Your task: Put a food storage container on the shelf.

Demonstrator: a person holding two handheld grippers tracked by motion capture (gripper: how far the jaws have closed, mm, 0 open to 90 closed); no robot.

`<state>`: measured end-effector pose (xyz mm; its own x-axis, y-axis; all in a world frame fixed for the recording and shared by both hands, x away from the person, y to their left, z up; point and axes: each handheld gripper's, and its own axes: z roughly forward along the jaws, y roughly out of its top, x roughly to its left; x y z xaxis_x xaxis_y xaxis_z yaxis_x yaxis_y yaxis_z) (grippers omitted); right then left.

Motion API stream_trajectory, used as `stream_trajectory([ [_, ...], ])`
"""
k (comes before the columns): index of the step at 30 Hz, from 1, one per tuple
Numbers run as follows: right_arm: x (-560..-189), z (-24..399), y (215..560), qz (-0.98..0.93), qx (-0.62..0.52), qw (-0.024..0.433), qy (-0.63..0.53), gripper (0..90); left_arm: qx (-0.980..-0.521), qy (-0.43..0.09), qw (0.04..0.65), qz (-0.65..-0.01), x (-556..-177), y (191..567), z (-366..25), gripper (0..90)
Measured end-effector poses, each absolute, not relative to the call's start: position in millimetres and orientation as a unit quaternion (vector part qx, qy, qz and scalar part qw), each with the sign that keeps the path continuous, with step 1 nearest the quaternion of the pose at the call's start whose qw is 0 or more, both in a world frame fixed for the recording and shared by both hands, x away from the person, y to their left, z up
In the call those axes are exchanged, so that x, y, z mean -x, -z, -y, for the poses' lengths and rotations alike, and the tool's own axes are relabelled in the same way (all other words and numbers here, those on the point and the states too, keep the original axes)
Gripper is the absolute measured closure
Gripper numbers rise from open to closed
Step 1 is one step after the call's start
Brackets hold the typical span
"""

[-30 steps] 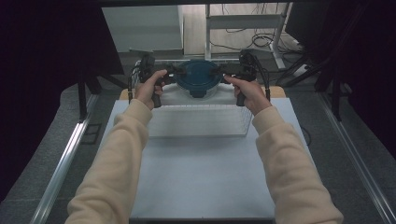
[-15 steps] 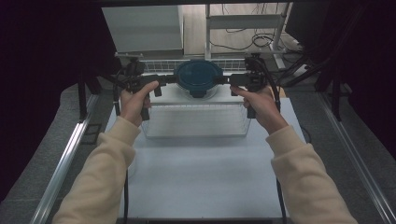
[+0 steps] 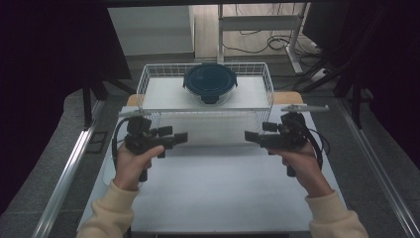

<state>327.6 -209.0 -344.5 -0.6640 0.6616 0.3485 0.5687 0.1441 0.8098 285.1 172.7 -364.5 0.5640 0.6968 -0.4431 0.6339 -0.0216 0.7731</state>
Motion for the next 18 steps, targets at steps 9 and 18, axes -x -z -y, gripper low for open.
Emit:
stream_trajectory([
  [9, -281.0, 233.8, 393.1, -0.775, -0.407, 0.075, -0.479, 14.9, -0.739, -0.053, 0.486, -0.463, -244.2, 413.5, -171.8, 26.5],
  [18, -265.8, 233.9, 425.8, -0.787, -0.415, 0.066, -0.452, 16.3, -0.757, -0.055, 0.458, -0.463, -227.7, 437.2, -173.4, 26.8],
])
